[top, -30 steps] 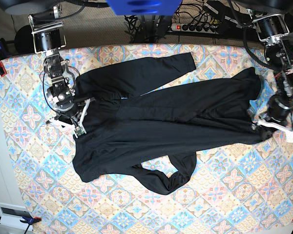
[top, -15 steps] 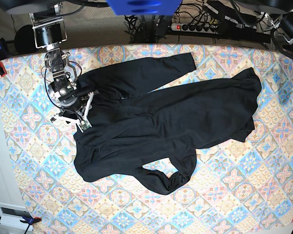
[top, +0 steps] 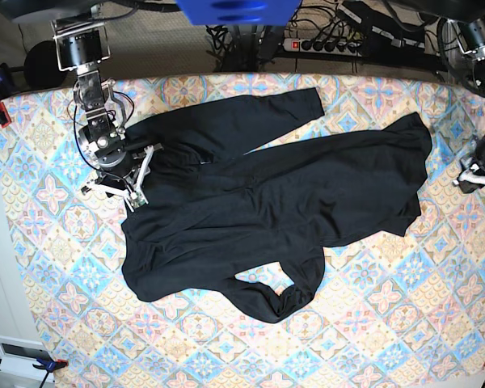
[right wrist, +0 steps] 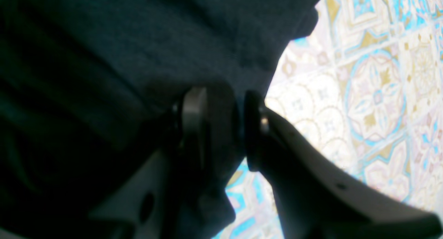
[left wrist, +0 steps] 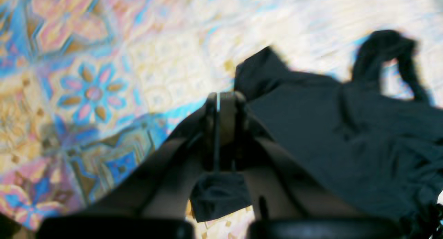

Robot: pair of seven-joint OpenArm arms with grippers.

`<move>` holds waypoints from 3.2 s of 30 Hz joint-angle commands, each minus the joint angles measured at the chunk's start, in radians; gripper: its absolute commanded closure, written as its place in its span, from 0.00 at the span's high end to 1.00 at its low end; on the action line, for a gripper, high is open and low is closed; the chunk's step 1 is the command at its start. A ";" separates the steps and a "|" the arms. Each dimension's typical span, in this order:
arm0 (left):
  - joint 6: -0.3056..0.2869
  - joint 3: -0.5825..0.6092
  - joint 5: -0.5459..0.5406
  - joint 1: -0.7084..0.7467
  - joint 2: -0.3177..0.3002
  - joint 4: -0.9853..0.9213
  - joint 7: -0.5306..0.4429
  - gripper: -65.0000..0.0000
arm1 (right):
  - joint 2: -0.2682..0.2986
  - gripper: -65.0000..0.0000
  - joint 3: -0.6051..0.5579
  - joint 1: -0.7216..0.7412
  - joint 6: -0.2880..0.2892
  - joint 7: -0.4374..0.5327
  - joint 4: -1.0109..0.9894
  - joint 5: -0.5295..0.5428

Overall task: Layout the t-shirt on the table in an organized manner, then fold the t-shirt properly
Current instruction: 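Grasp the shirt edge with the left gripper and pull it outward, then drag the grasped shirt side with the left gripper along the table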

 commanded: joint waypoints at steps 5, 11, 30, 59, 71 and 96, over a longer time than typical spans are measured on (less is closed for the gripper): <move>-0.007 0.076 0.090 -0.079 0.041 -0.111 -0.068 0.01 | 0.014 0.28 0.082 0.011 0.001 -0.031 0.006 -0.006; -0.005 0.205 0.155 -0.200 0.065 -0.322 -0.200 0.23 | 0.011 0.34 0.151 0.013 0.001 -0.032 0.004 -0.006; -0.005 0.534 0.158 -0.579 0.128 -0.793 -0.435 0.47 | 0.008 0.44 0.150 0.100 0.001 -0.077 0.004 -0.004; -0.005 0.849 0.150 -0.768 0.145 -0.961 -0.335 0.49 | 0.008 0.44 0.133 0.102 0.001 -0.081 0.004 -0.006; -0.007 0.826 0.149 -0.605 0.067 -0.707 -0.164 0.52 | 0.008 0.44 0.104 0.102 0.001 -0.081 0.004 -0.006; -0.002 0.735 0.371 -1.010 0.154 -0.982 -0.530 0.00 | 0.008 0.43 0.099 0.102 0.001 -0.081 0.010 -0.006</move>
